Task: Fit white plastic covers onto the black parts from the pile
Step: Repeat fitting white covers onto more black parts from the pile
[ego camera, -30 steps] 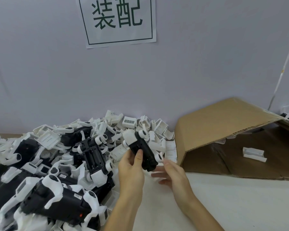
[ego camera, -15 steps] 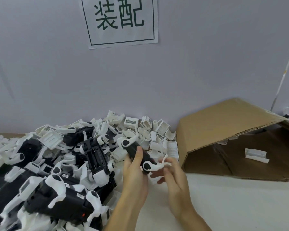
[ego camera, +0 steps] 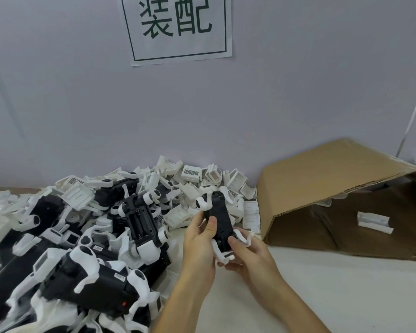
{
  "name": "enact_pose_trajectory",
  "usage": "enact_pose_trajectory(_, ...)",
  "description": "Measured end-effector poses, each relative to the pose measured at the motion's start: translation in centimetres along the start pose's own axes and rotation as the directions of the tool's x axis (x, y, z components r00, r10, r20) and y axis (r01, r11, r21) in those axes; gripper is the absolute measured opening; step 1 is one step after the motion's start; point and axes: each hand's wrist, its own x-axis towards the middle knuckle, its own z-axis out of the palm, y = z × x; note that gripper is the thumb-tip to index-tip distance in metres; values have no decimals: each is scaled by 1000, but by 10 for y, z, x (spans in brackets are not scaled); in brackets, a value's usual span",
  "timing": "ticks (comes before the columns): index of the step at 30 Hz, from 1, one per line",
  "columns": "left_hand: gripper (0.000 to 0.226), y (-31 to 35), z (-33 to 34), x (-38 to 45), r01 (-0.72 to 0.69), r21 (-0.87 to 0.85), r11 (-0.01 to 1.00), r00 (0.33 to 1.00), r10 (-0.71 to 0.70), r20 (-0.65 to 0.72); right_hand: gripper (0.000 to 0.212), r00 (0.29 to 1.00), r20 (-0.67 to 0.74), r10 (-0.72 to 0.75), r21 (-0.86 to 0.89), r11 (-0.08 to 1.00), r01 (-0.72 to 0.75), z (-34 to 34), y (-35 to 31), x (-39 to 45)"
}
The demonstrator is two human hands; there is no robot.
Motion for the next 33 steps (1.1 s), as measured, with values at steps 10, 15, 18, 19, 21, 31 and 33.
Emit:
enact_pose_trajectory(10,22,-5,1,3,-24,-10,1000,998,23,-63,16,1000,7,-2,80,997,2,-3,1,0)
enact_pose_trajectory(15,24,-2,-1,3,-18,-81,997,999,15,-34,21,999,1,49,58,997,-49,-3,3,2)
enact_pose_trajectory(18,22,-6,0,2,-21,-15,1000,1000,21,-4,22,999,-7,44,0,999,-44,-4,3,1)
enact_pose_trajectory(19,22,-7,0,2,-29,-2,1000,1000,29,10,23,999,-19,37,-8,999,-37,-4,3,1)
enact_pose_trajectory(21,21,-6,1,1,-46,2,999,998,46,34,24,999,-38,30,-9,999,-31,-4,2,0)
enact_pose_trajectory(31,32,-10,-3,5,-37,15,999,999,37,9,21,999,25,31,98,995,-34,-5,-1,0)
enact_pose_trajectory(33,35,-11,-3,5,-33,4,999,999,33,1,23,999,36,40,140,989,-44,-7,0,0)
